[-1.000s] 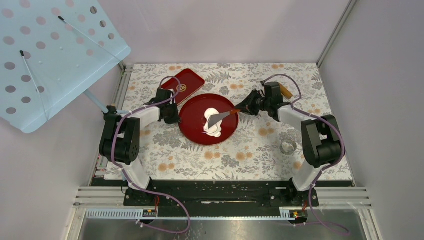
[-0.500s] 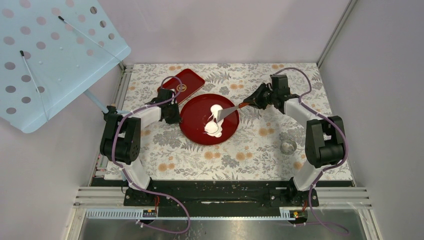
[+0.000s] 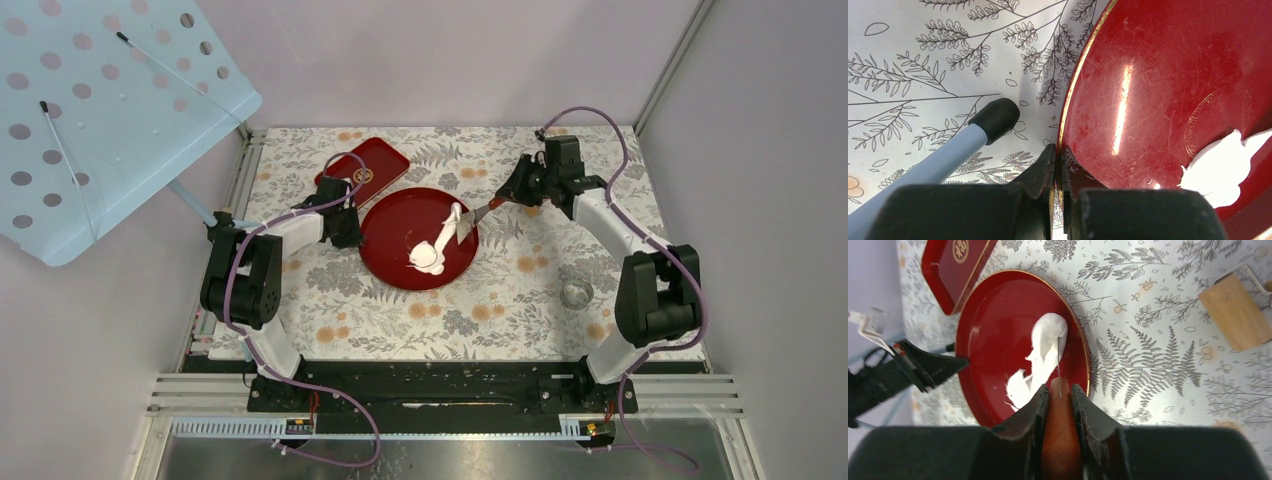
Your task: Roll out the dumpling wrappers from the dough
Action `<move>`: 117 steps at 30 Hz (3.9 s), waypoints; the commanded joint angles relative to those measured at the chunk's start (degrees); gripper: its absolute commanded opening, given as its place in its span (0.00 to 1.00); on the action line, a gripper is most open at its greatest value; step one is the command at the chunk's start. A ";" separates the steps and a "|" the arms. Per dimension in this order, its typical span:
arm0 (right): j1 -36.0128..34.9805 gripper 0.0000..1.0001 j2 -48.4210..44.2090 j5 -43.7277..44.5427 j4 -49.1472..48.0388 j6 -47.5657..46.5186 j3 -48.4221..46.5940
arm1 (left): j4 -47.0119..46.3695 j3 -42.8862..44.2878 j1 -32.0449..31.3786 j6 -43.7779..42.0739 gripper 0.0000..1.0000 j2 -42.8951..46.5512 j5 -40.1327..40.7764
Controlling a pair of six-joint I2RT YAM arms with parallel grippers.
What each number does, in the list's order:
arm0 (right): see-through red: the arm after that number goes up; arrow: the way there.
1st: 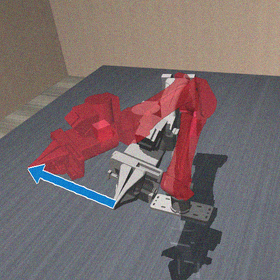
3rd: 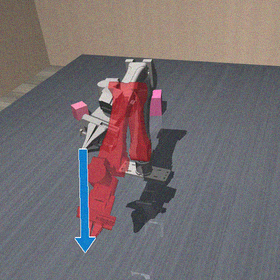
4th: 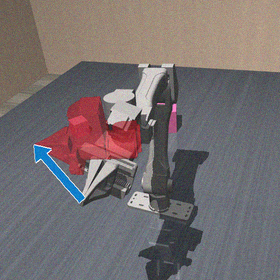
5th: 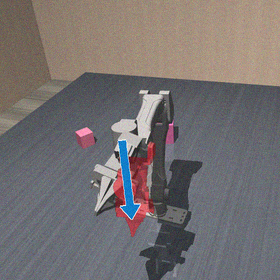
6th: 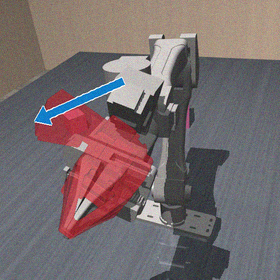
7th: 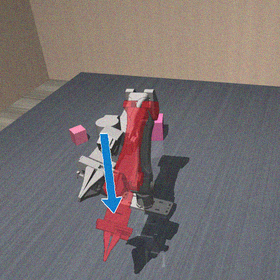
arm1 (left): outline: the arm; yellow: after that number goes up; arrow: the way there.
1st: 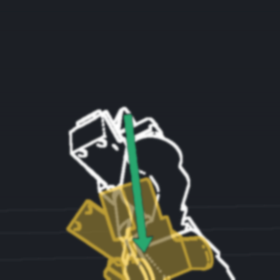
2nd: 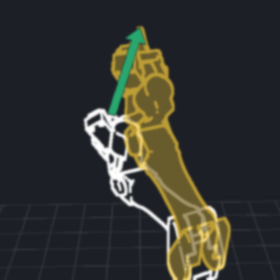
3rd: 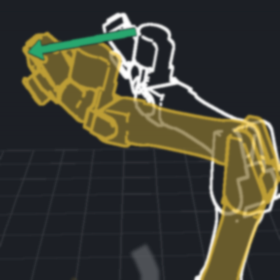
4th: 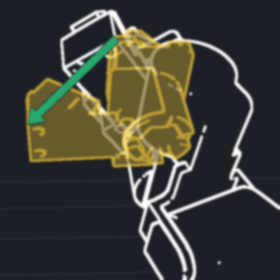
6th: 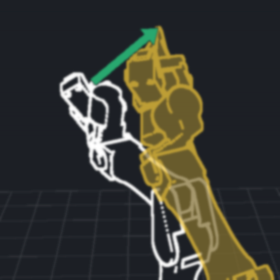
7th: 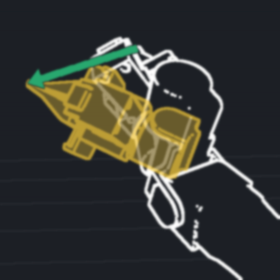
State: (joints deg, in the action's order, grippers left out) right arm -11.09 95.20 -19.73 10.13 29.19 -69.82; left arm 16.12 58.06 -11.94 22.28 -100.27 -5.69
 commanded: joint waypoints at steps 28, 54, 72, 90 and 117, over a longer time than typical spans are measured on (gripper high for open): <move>-17.29 0.00 4.78 7.92 2.82 -18.87 -19.07 | 0.98 2.08 -0.86 -2.86 0.00 -0.41 2.61; -18.79 0.00 8.52 11.33 3.80 -16.58 -16.60 | 0.93 2.14 -1.19 -3.04 0.00 -0.37 3.47; -18.88 0.00 -2.56 19.18 14.08 -25.32 -5.90 | 3.74 4.12 -1.63 -0.53 0.00 -1.92 8.70; -18.81 0.00 -6.09 13.18 30.27 -28.21 -10.00 | 1.81 2.72 -2.58 1.43 0.00 -1.07 12.02; -18.86 0.00 -23.80 0.65 3.70 -40.49 4.97 | 0.62 2.27 -2.64 1.18 0.00 -0.95 12.07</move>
State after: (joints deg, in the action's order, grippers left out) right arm -29.85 73.82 -14.46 30.06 -7.88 -74.89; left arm 18.35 60.40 -14.96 23.94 -101.49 1.78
